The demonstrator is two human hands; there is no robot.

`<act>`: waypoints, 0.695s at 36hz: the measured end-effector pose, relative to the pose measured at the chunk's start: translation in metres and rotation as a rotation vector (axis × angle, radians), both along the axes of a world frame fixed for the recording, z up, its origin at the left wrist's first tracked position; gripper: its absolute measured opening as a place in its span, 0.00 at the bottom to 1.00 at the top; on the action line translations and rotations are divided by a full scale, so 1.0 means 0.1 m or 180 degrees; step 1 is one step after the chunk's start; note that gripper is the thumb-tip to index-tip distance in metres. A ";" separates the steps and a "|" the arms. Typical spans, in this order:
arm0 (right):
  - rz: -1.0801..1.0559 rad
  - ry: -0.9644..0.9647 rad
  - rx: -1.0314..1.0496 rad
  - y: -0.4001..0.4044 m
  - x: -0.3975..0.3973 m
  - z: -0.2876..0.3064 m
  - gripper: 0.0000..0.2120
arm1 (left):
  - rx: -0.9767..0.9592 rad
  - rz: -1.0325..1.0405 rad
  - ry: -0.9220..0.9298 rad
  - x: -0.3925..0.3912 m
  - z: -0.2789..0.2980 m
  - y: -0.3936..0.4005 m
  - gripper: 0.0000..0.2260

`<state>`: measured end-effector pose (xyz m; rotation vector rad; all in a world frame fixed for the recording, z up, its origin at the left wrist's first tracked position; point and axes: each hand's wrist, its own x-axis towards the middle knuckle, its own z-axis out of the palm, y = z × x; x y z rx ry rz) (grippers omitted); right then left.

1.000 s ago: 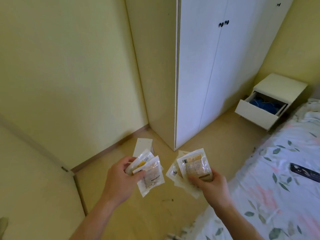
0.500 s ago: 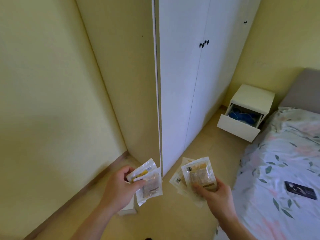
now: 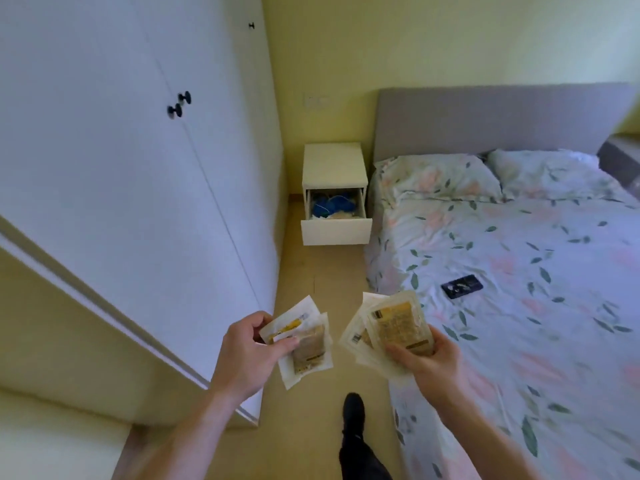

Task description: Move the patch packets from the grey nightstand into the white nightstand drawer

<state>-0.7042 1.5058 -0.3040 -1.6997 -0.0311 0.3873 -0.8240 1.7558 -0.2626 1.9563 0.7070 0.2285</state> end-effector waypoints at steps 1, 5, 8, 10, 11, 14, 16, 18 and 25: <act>-0.0043 0.0022 0.0004 0.04 0.14 -0.02 0.13 | -0.0023 -0.0044 -0.0015 0.18 -0.01 0.06 0.09; -0.0117 0.0146 0.0050 0.29 0.73 -0.06 0.14 | -0.0164 -0.0069 -0.0001 0.87 -0.06 0.31 0.09; -0.0114 0.0235 0.0024 0.52 1.23 -0.06 0.13 | -0.0314 0.0011 0.0030 1.36 -0.07 0.54 0.08; -0.0048 0.0243 -0.0001 0.69 1.57 -0.05 0.13 | -0.0352 0.0058 0.0065 1.67 -0.06 0.71 0.07; -0.0009 0.0231 -0.0014 0.78 1.75 -0.03 0.12 | -0.0351 0.0085 0.0067 1.83 -0.06 0.79 0.07; 0.0102 0.0187 -0.0087 1.03 2.27 0.03 0.12 | -0.0337 0.0168 0.0072 2.25 -0.06 1.03 0.07; 0.0143 0.0160 -0.0203 1.17 2.58 0.03 0.13 | -0.0347 0.0212 0.0130 2.49 -0.08 1.18 0.07; 0.0111 0.0144 -0.0198 1.32 2.86 0.05 0.14 | -0.0374 0.0248 0.0140 2.71 -0.11 1.31 0.07; 0.0074 0.0282 -0.0204 1.77 3.71 -0.07 0.15 | -0.0563 0.0265 0.0284 3.63 -0.30 1.86 0.05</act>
